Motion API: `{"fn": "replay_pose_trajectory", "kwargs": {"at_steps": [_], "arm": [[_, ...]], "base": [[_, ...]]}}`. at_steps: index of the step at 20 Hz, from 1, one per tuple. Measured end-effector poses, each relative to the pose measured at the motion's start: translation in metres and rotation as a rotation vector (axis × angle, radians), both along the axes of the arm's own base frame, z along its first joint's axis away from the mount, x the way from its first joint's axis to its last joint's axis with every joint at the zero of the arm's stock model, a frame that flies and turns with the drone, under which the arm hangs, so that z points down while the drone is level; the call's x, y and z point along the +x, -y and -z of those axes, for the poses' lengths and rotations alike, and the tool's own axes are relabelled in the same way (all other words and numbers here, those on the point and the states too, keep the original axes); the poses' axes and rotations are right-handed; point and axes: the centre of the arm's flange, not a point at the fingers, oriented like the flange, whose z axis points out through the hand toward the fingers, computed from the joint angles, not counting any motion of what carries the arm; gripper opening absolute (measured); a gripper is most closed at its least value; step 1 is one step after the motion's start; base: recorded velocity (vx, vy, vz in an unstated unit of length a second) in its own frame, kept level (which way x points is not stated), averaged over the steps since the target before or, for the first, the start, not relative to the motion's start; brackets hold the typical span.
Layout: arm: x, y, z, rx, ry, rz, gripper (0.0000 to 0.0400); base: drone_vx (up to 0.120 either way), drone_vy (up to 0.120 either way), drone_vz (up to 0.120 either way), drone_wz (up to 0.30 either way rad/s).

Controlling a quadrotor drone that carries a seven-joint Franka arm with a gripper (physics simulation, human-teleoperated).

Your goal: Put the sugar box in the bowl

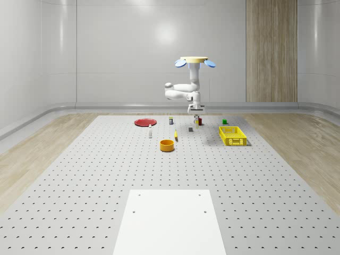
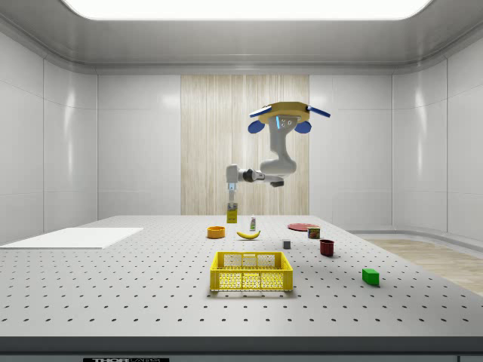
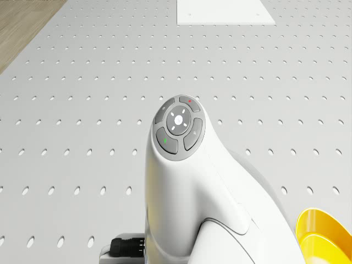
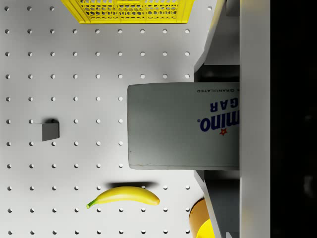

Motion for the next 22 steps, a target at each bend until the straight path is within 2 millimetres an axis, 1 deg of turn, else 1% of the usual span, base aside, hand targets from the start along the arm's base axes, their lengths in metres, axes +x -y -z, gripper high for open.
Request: {"fn": "replay_pose_trajectory", "kwargs": {"at_steps": [2,22], "arm": [[0.0,0.0,0.0,0.0,0.0,0.0,0.0165],[0.0,0.0,0.0001,0.0,0.0,-0.001,0.0165]], "base": [[0.12,-0.12,0.1,0.0],[0.12,-0.12,0.0,0.0]]}}
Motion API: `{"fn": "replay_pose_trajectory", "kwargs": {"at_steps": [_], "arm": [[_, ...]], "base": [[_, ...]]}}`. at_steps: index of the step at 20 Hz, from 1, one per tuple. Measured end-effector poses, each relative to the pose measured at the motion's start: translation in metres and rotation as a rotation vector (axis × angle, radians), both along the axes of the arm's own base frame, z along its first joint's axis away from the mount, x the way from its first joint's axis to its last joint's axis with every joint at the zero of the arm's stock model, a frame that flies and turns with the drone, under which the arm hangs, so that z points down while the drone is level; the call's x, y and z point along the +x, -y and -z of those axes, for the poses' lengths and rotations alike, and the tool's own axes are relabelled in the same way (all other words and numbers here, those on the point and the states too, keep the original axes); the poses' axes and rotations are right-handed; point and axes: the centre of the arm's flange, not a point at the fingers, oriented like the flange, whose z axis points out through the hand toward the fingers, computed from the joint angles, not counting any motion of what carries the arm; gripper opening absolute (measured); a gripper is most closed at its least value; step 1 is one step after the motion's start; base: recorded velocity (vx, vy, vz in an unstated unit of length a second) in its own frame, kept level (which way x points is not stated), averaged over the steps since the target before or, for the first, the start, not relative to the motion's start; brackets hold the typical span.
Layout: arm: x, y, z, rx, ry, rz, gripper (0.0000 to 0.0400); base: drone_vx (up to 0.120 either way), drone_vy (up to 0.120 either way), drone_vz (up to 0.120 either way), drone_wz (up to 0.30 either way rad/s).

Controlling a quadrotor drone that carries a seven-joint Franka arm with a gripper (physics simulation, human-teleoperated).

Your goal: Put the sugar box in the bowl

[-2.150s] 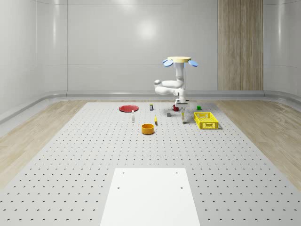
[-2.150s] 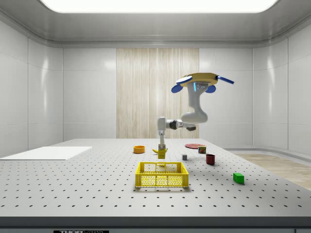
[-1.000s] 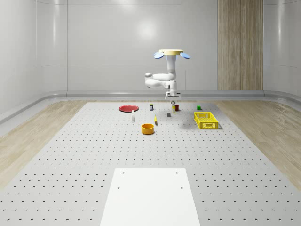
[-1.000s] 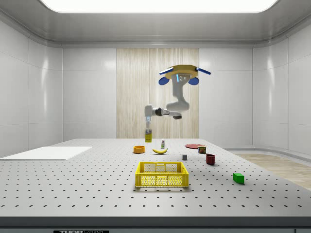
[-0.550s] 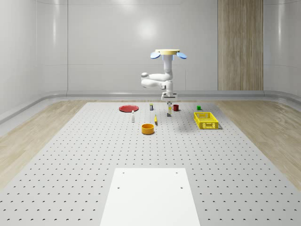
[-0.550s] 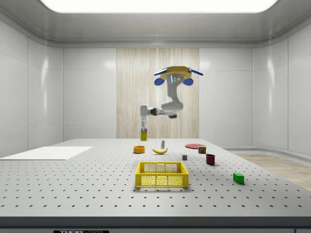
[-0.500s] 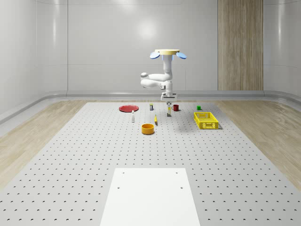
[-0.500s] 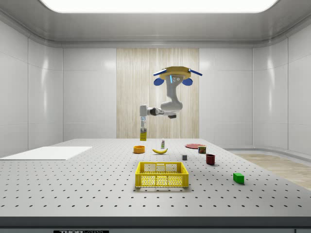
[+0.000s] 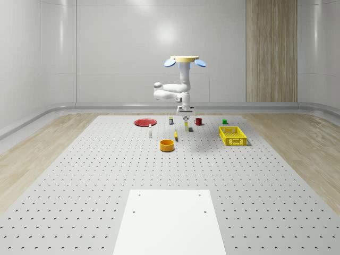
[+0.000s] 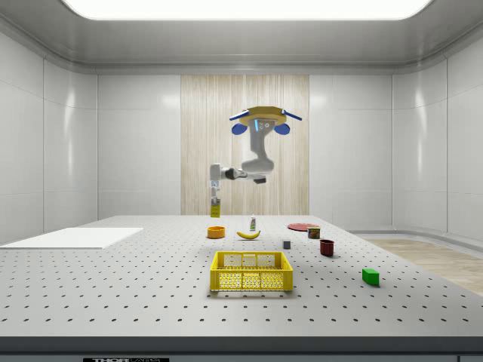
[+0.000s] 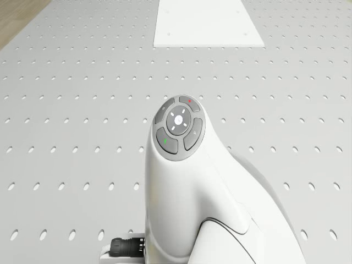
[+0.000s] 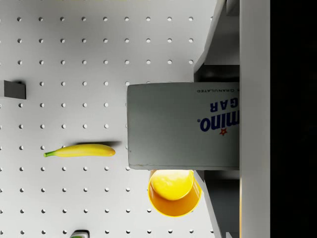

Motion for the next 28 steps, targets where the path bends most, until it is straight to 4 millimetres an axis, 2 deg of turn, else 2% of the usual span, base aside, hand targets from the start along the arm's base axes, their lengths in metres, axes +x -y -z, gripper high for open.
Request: {"fn": "replay_pose_trajectory", "kwargs": {"at_steps": [4,14,19,23,28], "arm": [[0.0,0.0,0.0,0.0,0.0,0.0,0.0165],[0.0,0.0,0.0,0.0,0.0,0.0,0.0165],[0.0,0.0,0.0,0.0,0.0,0.0,0.0165],[0.0,0.0,0.0,0.0,0.0,0.0,0.0165],[0.0,0.0,0.0,0.0,0.0,0.0,0.0165]], "base": [[0.1,-0.12,0.0,0.0],[0.0,-0.12,0.0,0.0],[0.0,-0.12,-0.12,0.0],[0.0,-0.12,-0.01,0.0],[0.0,-0.12,-0.104,0.0]]}}
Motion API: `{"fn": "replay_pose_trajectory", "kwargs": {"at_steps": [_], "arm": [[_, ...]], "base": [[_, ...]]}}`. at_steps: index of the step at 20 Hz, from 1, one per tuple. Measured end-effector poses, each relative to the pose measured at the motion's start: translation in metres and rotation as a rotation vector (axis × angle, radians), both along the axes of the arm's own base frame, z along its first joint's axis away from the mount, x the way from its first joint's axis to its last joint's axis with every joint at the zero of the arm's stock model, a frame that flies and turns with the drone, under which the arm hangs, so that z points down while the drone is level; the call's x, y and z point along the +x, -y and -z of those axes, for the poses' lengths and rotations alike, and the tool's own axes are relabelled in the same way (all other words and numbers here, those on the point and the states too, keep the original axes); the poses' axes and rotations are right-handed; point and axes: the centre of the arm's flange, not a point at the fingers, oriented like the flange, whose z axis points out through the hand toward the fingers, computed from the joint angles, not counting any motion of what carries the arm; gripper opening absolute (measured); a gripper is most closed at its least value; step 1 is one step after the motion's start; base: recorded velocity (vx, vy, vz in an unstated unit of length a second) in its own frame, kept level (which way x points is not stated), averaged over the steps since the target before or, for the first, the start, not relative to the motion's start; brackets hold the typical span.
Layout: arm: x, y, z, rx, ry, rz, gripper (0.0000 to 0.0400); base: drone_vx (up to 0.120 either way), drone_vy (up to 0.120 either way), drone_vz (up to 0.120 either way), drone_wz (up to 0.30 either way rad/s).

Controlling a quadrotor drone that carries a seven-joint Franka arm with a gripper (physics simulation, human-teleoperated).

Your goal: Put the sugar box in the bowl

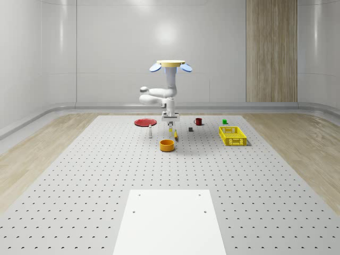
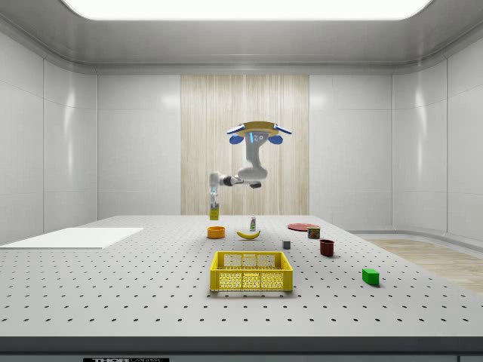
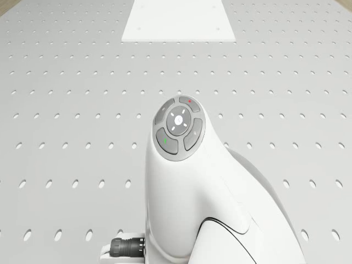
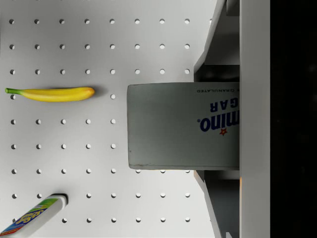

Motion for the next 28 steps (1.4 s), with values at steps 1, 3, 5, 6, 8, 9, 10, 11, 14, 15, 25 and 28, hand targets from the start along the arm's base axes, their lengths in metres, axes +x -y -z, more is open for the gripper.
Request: {"fn": "replay_pose_trajectory", "kwargs": {"at_steps": [1,3,5,6,8,9,10,11,14,15,25,28], "arm": [[0.0,0.0,0.0,0.0,0.0,0.0,0.0165],[0.0,0.0,0.0,0.0,0.0,0.0,0.0165],[0.0,0.0,0.0,0.0,0.0,0.0,0.0165],[0.0,0.0,0.0,0.0,0.0,0.0,0.0165],[0.0,0.0,0.0,0.0,0.0,0.0,0.0165],[0.0,0.0,0.0,0.0,0.0,0.0,0.0165],[0.0,0.0,-0.001,0.0,0.0,0.0,0.0165],[0.0,0.0,-0.002,0.0,0.0,0.0,0.0165],[0.0,0.0,-0.011,0.0,0.0,-0.001,0.0166],[0.0,0.0,-0.015,0.0,0.0,-0.001,0.0166],[0.0,0.0,-0.058,-0.001,0.0,-0.001,0.0166],[0.0,0.0,-0.07,-0.001,0.0,-0.001,0.0166]], "base": [[0.0,-0.12,0.0,0.0],[0.0,-0.12,0.0,0.0],[0.0,-0.12,0.0,0.0],[0.0,-0.12,0.0,0.0],[0.0,-0.02,0.0,0.0],[0.0,0.0,0.0,0.0],[0.0,0.0,0.0,0.0],[0.0,0.0,0.0,0.0],[0.0,0.0,0.0,0.0],[0.0,0.0,0.0,0.0],[0.0,0.0,0.0,0.0],[0.0,0.0,0.0,0.0]]}}
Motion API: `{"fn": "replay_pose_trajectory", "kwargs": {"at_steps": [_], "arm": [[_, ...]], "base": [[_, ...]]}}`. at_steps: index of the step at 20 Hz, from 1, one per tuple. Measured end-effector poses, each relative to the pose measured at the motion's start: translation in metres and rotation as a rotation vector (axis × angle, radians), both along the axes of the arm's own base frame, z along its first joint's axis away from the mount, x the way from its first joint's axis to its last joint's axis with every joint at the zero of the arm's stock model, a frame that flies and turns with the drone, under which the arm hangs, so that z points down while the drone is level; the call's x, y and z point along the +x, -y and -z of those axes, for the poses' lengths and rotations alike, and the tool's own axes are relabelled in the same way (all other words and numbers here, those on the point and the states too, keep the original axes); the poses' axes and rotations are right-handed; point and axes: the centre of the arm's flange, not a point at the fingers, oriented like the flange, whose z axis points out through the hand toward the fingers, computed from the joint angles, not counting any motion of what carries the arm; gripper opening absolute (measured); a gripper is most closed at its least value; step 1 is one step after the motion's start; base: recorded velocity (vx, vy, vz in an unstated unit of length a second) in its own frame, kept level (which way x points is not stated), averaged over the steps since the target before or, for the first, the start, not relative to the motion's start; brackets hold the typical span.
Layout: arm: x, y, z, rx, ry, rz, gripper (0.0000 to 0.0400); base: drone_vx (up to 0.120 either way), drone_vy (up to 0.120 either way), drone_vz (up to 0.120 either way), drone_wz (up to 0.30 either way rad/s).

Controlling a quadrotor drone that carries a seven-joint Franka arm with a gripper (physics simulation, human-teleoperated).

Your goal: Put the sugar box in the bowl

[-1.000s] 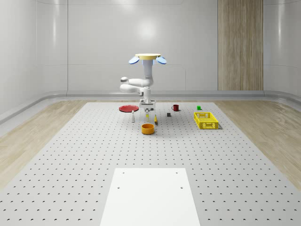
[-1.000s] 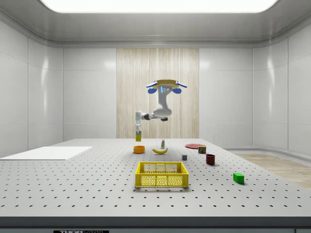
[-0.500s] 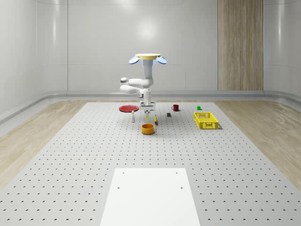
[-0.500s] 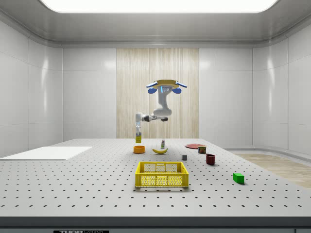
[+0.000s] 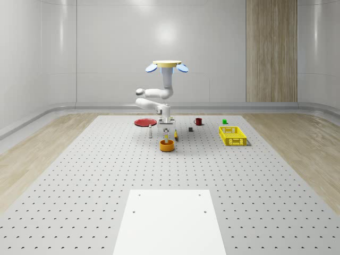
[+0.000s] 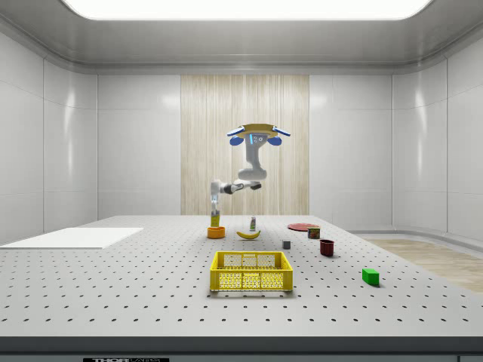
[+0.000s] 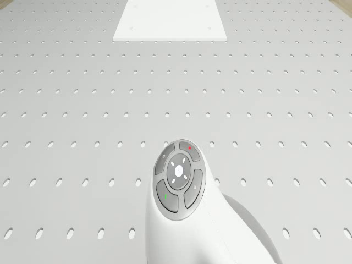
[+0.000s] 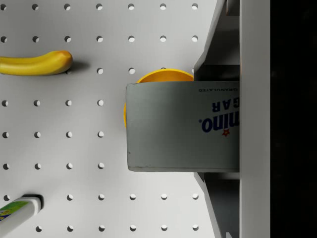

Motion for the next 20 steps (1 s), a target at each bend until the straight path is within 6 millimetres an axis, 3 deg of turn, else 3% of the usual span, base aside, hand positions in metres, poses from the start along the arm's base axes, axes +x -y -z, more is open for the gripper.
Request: {"fn": "replay_pose_trajectory", "kwargs": {"at_steps": [15,18,20], "arm": [[0.0,0.0,-0.051,-0.001,0.0,0.0,0.0165],[0.0,0.0,-0.055,0.003,0.001,0.002,0.0279],[0.0,0.001,-0.054,0.005,0.002,0.003,0.0326]], "base": [[0.0,0.0,0.0,0.0],[0.0,0.0,0.0,0.0],[0.0,0.0,0.0,0.0]]}}
